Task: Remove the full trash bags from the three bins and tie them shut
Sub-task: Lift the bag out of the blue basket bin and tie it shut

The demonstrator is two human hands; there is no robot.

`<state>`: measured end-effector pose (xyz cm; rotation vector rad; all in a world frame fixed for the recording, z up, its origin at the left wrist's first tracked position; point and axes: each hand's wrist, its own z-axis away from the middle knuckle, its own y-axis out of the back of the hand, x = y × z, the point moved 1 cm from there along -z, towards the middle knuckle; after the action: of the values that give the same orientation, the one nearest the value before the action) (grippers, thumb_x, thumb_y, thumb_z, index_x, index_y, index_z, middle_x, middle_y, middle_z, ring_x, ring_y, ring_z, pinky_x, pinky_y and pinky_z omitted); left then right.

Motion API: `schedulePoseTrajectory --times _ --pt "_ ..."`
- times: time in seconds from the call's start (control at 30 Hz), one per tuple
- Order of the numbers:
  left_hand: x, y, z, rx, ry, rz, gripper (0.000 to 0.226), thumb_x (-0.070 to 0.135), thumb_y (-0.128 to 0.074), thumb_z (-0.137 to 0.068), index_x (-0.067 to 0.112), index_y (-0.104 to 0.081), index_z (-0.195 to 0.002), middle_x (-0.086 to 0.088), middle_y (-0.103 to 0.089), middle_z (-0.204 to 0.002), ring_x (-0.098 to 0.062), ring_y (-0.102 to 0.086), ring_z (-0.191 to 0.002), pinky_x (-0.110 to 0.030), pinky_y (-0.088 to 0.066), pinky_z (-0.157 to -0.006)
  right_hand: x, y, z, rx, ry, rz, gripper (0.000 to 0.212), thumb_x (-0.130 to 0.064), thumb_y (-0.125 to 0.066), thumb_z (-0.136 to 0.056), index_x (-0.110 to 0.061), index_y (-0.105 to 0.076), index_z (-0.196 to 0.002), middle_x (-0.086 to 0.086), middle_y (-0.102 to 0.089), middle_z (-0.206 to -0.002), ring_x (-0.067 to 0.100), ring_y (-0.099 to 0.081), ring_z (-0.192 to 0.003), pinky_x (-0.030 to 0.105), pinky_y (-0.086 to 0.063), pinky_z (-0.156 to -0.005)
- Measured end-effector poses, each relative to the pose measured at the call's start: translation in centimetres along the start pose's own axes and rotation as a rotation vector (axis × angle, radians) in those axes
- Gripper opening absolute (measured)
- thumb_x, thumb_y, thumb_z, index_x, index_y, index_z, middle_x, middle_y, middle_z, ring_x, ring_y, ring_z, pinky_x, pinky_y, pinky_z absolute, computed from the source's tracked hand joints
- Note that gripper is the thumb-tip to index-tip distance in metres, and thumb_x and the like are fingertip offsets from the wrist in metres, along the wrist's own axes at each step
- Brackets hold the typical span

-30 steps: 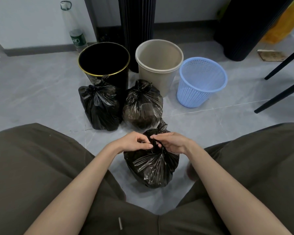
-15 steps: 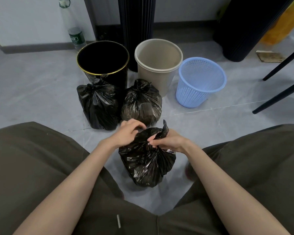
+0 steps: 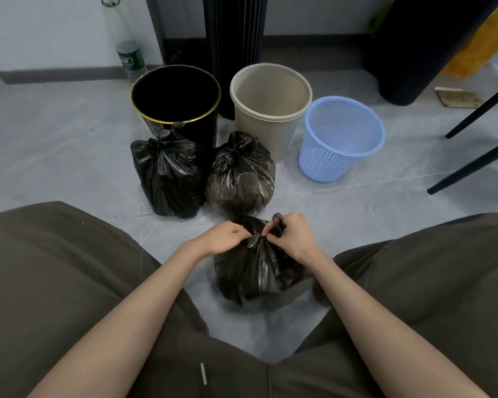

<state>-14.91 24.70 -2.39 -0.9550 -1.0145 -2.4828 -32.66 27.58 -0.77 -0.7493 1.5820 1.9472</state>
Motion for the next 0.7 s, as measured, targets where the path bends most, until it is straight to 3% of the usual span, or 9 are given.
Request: schedulePoseTrajectory --times 0.03,0.1,0.13,0.2,0.27,0.37,0.5,0.63,0.7 --pt "0.1 -0.1 0.1 0.027 0.026 0.066 0.033 0.022 -0.042 -0.098 0.009 -0.068 -0.083 -0.006 -0.068 -0.097 -0.012 -0.056 -0.094 -0.025 -0.039 -0.083 0.1 -0.4 0.2 0.061 -0.009 -0.029 0.016 -0.002 -0.069 -0.072 -0.016 -0.076 -0.072 -0.003 -0.070 -0.068 -0.005 -0.061 -0.069 0.002 -0.039 -0.068" --pt "0.1 -0.5 0.1 0.089 0.018 0.085 0.034 0.023 -0.044 -0.098 0.012 -0.053 -0.068 0.000 -0.052 -0.065 -0.008 -0.046 -0.064 -0.026 -0.035 -0.065 0.2 -1.2 0.6 0.162 -0.023 -0.096 0.018 -0.003 -0.070 -0.072 -0.020 -0.074 -0.070 -0.003 -0.074 -0.075 0.004 -0.066 -0.074 0.013 -0.046 -0.081" --pt "0.0 -0.9 0.1 0.117 -0.005 0.112 0.027 0.019 -0.045 -0.098 0.013 -0.054 -0.073 0.004 -0.047 -0.061 -0.005 -0.043 -0.057 -0.025 -0.035 -0.063 0.1 -1.6 0.9 0.203 -0.026 -0.126 0.020 -0.003 -0.070 -0.071 -0.022 -0.073 -0.069 -0.004 -0.074 -0.077 0.008 -0.068 -0.077 0.021 -0.050 -0.084" --pt "-0.4 -1.6 0.0 0.128 -0.028 0.272 0.013 0.009 -0.048 -0.095 0.012 -0.059 -0.101 0.009 -0.047 -0.055 0.002 -0.042 -0.046 -0.015 -0.036 -0.055 0.1 -2.2 1.3 0.269 -0.043 -0.171 0.025 -0.003 -0.071 -0.071 -0.028 -0.072 -0.068 -0.008 -0.073 -0.076 0.009 -0.070 -0.079 0.031 -0.053 -0.085" --pt "-0.7 -2.1 0.1 0.093 -0.050 0.396 0.029 0.005 -0.051 -0.094 0.018 -0.054 -0.119 0.012 -0.044 -0.043 0.001 -0.039 -0.036 -0.010 -0.030 -0.043 0.3 -2.7 1.5 0.312 -0.065 -0.205 0.032 -0.003 -0.072 -0.071 -0.035 -0.069 -0.066 -0.012 -0.072 -0.075 0.007 -0.069 -0.080 0.035 -0.054 -0.084" --pt "-1.2 -2.7 -0.2 0.041 -0.080 0.450 0.036 0.002 -0.050 -0.092 0.028 -0.055 -0.116 0.013 -0.040 -0.043 -0.004 -0.035 -0.040 -0.019 -0.031 -0.046 0.2 -3.0 1.4 0.297 -0.081 -0.223 0.034 -0.005 -0.072 -0.072 -0.038 -0.068 -0.066 -0.010 -0.072 -0.076 0.009 -0.069 -0.080 0.036 -0.054 -0.083" --pt "-1.1 -3.0 -0.2 0.183 -0.014 0.473 0.019 0.005 -0.058 -0.089 0.017 -0.062 -0.104 -0.001 -0.058 -0.073 -0.011 -0.051 -0.057 -0.022 -0.046 -0.051 0.0 -3.0 1.2 0.265 -0.117 -0.220 0.015 -0.006 -0.074 -0.072 -0.020 -0.074 -0.070 -0.005 -0.071 -0.073 0.012 -0.066 -0.074 0.023 -0.050 -0.073" --pt "-1.1 -2.8 -0.3 0.331 -0.064 0.245 0.007 0.008 -0.066 -0.084 0.012 -0.061 -0.082 0.000 -0.060 -0.082 -0.008 -0.055 -0.063 -0.022 -0.044 -0.063 0.2 -2.9 0.9 0.243 -0.138 -0.213 0.011 -0.007 -0.075 -0.070 -0.016 -0.070 -0.065 -0.008 -0.068 -0.065 0.005 -0.062 -0.065 0.017 -0.048 -0.066" --pt "-1.0 -2.2 -0.2 0.423 -0.119 0.060 0.008 0.009 -0.065 -0.082 0.015 -0.060 -0.080 0.001 -0.060 -0.092 -0.013 -0.059 -0.077 -0.026 -0.047 -0.073 0.2 -2.8 0.7 0.227 -0.166 -0.229 0.011 -0.009 -0.078 -0.069 -0.018 -0.071 -0.067 -0.009 -0.068 -0.065 0.001 -0.061 -0.064 0.016 -0.049 -0.069"
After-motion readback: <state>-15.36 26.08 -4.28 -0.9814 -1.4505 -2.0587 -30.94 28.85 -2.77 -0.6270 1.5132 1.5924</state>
